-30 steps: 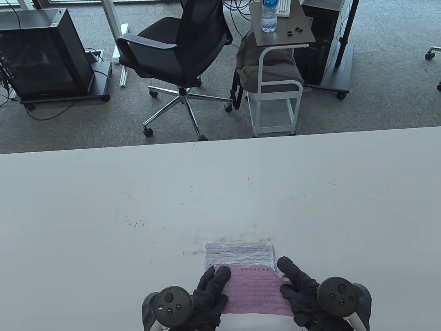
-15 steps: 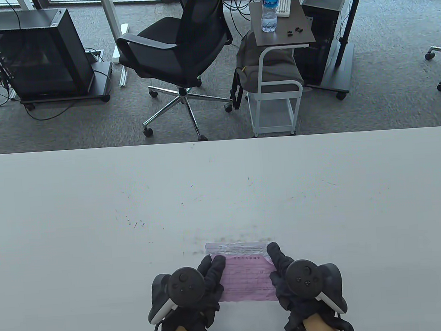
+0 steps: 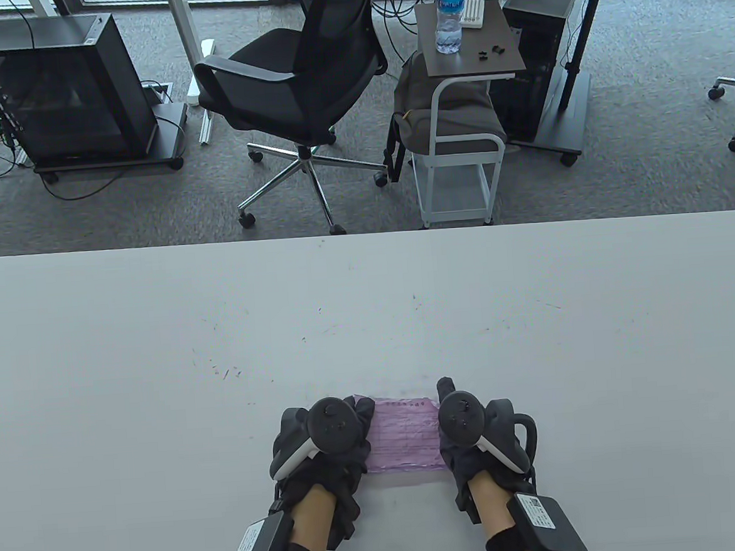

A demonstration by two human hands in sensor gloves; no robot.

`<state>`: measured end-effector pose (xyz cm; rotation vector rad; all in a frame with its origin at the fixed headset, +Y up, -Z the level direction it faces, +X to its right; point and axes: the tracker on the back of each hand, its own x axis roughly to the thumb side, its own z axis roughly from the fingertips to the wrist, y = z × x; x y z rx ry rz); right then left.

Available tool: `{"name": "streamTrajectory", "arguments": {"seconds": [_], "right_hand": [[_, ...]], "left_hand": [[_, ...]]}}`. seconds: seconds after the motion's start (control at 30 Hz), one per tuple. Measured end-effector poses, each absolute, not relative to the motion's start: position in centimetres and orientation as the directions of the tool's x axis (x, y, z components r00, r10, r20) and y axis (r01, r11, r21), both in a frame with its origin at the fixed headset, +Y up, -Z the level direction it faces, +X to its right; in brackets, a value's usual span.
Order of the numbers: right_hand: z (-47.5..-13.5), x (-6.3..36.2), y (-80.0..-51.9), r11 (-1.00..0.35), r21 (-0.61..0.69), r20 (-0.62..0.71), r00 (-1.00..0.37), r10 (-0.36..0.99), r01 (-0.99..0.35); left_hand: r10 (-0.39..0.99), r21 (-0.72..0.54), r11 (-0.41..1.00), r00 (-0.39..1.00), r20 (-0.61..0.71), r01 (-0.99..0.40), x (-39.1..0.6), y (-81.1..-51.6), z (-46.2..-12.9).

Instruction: Flatten crumpled invoices and stack

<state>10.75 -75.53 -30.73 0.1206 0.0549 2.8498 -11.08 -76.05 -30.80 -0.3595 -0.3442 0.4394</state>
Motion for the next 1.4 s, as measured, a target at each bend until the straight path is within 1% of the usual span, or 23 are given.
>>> {"name": "streamTrajectory", "arguments": {"seconds": [0.07,0.1,0.17,0.27,0.4,0.5,0.57,0.63,0.73,0.8,0.9,0.93,0.97,1.0,1.03,1.07,1.1,1.13,1.17,1.2,1.27,1.33,1.4], "right_hand": [[-30.9,10.3,-76.2,-0.971,0.068,0.088,-0.968,0.234,-0.229],[-30.9,10.0,-76.5,-0.983,0.073,0.103,-0.979,0.178,-0.171],[-30.9,9.4,-76.9,-0.991,0.072,0.120,-0.985,0.125,-0.117],[-30.9,8.6,-77.2,-0.997,0.067,0.130,-0.991,0.034,-0.025],[-30.9,7.9,-77.2,-0.996,0.074,0.108,-0.993,-0.036,0.044],[-30.9,8.3,-77.0,-0.993,0.069,0.071,-0.994,-0.088,0.093],[-31.0,9.0,-76.8,-0.993,0.087,0.030,-0.997,-0.076,0.078],[-31.2,10.1,-76.8,-0.994,0.100,-0.011,-0.999,-0.049,0.048],[-31.2,11.7,-76.1,-0.995,0.102,-0.045,-0.999,-0.020,0.015],[-31.0,12.9,-75.5,-0.994,0.094,-0.066,-0.997,0.047,-0.053],[-30.3,15.0,-74.5,-0.956,0.096,-0.118,-0.957,0.266,-0.278],[-29.8,15.7,-74.5,-0.919,0.089,-0.143,-0.918,0.369,-0.384],[-29.5,16.1,-74.5,-0.889,0.094,-0.154,-0.889,0.431,-0.447],[-29.0,16.6,-74.7,-0.833,0.100,-0.180,-0.834,0.522,-0.543],[-28.6,16.8,-75.0,-0.793,0.098,-0.207,-0.792,0.574,-0.601],[-28.2,17.0,-75.5,-0.736,0.103,-0.232,-0.736,0.636,-0.669],[-27.9,16.9,-76.0,-0.702,0.120,-0.240,-0.706,0.666,-0.702],[-27.7,16.8,-76.3,-0.695,0.140,-0.234,-0.706,0.669,-0.705],[-27.6,16.7,-76.5,-0.711,0.134,-0.193,-0.722,0.665,-0.691],[-27.6,16.6,-76.5,-0.723,0.114,-0.166,-0.730,0.663,-0.682],[-27.7,16.3,-76.7,-0.710,0.115,-0.133,-0.719,0.682,-0.695],[-27.9,16.0,-76.7,-0.709,0.129,-0.117,-0.721,0.683,-0.693],[-27.9,15.8,-76.8,-0.714,0.111,-0.103,-0.723,0.684,-0.691]], "left_hand": [[0.418,-0.394,0.870,0.869,0.266,-0.298,-10.8,-76.6,-30.8],[0.383,-0.395,0.882,0.879,0.284,-0.257,-10.5,-76.9,-30.8],[0.304,-0.374,0.911,0.899,0.316,-0.177,-10.0,-76.9,-30.8],[0.220,-0.382,0.920,0.926,0.308,-0.091,-9.3,-77.1,-30.8],[0.097,-0.417,0.908,0.958,0.268,0.025,-9.0,-77.3,-30.7],[0.083,-0.427,0.904,0.969,0.231,0.024,-9.7,-77.5,-30.7],[0.108,-0.456,0.890,0.972,0.211,0.000,-10.3,-77.8,-30.8],[0.150,-0.464,0.885,0.971,0.186,-0.048,-10.8,-78.0,-30.9],[0.181,-0.450,0.890,0.965,0.188,-0.079,-11.2,-78.0,-30.9],[0.224,-0.442,0.888,0.958,0.180,-0.125,-11.6,-77.8,-30.8],[0.342,-0.435,0.865,0.928,0.148,-0.249,-12.7,-77.1,-30.8],[0.388,-0.422,0.857,0.910,0.149,-0.296,-13.2,-76.7,-30.8],[0.427,-0.404,0.849,0.893,0.143,-0.342,-13.6,-76.3,-30.7],[0.475,-0.377,0.834,0.872,0.119,-0.403,-14.1,-76.0,-30.5],[0.519,-0.368,0.811,0.850,0.092,-0.455,-14.4,-75.8,-30.4],[0.589,-0.370,0.758,0.807,0.034,-0.537,-14.7,-75.7,-30.2],[0.663,-0.388,0.678,0.747,-0.045,-0.625,-15.0,-75.9,-29.8],[0.703,-0.397,0.621,0.705,-0.100,-0.676,-15.1,-76.1,-29.6],[0.730,-0.397,0.573,0.667,-0.151,-0.717,-15.3,-76.4,-29.2],[0.739,-0.379,0.566,0.655,-0.161,-0.732,-15.4,-76.6,-28.9],[0.757,-0.336,0.555,0.629,-0.174,-0.761,-15.6,-77.5,-28.6],[0.779,-0.288,0.562,0.613,-0.129,-0.775,-15.7,-78.5,-28.4],[0.798,-0.331,0.517,0.584,-0.149,-0.790,-15.7,-78.1,-28.6]]}}
